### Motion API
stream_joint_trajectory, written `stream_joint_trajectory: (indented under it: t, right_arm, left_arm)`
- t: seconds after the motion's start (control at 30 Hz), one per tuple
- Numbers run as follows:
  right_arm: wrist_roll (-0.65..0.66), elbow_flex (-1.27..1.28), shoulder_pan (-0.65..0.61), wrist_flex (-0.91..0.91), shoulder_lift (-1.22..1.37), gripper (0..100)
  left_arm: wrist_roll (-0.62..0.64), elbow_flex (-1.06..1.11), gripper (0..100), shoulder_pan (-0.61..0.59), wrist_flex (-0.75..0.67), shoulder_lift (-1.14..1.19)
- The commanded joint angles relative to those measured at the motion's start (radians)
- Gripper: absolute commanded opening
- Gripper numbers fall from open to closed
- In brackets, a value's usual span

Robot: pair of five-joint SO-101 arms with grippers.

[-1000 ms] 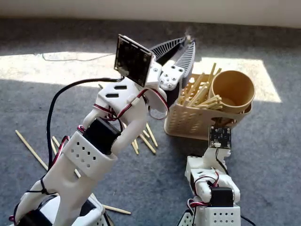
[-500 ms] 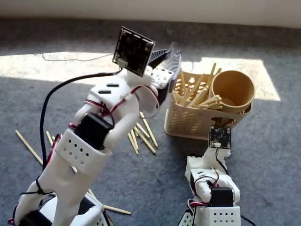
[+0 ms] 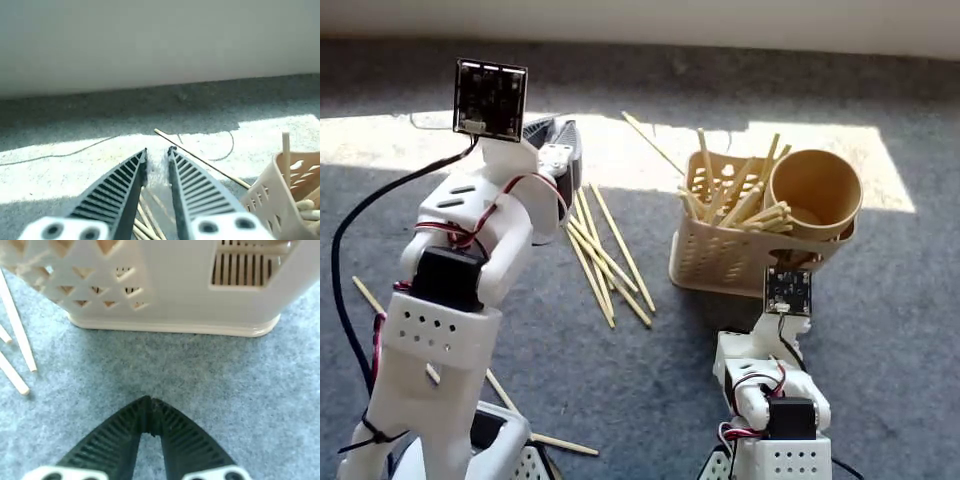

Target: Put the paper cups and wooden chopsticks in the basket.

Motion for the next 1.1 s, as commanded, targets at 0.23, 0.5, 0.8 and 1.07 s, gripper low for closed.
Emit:
stream_joint_trajectory:
  t: [0.23, 0.5, 0.8, 1.07]
  right_arm:
    - [0.009, 0.102, -0.007, 0.007, -0.002, 0.8]
    - [0.009, 0.102, -0.007, 0.007, -0.002, 0.8]
    - [0.009, 0.102, -0.007, 0.007, -0.002, 0.8]
    - [0.009, 0.102, -0.007, 0.007, -0.002, 0.8]
  left_arm:
    - [0.0, 0.031, 9, -0.077, 0.002, 0.209]
    - [0.06, -0.058, 9, -0.16, 0.026, 0.433]
    - [0.129, -0.285, 14, -0.166, 0.221, 0.688]
    - [0.163, -0.498, 14, -0.166, 0.388, 0.921]
